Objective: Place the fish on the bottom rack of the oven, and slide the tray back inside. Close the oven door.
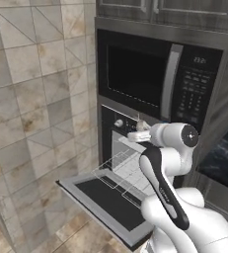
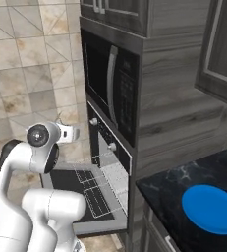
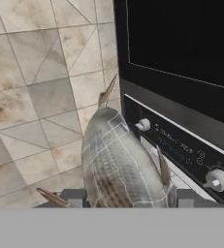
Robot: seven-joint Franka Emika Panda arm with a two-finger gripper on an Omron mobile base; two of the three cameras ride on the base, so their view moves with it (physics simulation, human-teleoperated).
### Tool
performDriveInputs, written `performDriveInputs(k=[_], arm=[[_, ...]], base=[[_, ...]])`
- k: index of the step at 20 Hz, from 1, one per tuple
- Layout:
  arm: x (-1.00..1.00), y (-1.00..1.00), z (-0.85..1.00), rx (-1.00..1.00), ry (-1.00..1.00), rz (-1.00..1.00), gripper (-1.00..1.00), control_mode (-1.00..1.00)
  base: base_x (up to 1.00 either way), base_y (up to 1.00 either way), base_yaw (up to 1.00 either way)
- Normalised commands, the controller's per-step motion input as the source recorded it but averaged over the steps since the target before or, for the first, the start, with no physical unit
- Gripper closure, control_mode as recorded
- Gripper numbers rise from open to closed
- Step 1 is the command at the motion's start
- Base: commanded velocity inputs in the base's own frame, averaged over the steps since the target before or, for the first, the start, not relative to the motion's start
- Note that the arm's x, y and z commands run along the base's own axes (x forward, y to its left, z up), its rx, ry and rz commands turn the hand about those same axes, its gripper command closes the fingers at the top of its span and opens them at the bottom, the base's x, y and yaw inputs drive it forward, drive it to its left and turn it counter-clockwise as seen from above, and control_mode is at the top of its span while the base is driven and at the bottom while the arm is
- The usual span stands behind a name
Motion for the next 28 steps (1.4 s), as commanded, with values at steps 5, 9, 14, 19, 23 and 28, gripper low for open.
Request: performDriveInputs(k=[5, 9, 14, 19, 23, 28], arm=[[0.00, 0.00, 0.00, 0.00, 0.00, 0.00, 1.00, 1.00], [0.00, 0.00, 0.00, 0.00, 0.00, 0.00, 1.00, 1.00], [-0.02, 0.00, -0.07, -0.04, 0.12, 0.00, 1.00, -1.00], [0.00, 0.00, 0.00, 0.00, 0.04, 0.00, 1.00, -1.00], [0.00, 0.28, -0.25, -0.09, 0.09, 0.03, 1.00, -1.00], [0.06, 0.52, -0.43, -0.19, 0.24, 0.00, 1.00, -1.00]], base=[[-0.19, -0.31, 0.06], [-0.47, -0.29, 0.04], [-0.08, -0.05, 0.00], [0.00, 0.00, 0.00], [0.00, 0.00, 0.00], [0.00, 0.00, 0.00]])
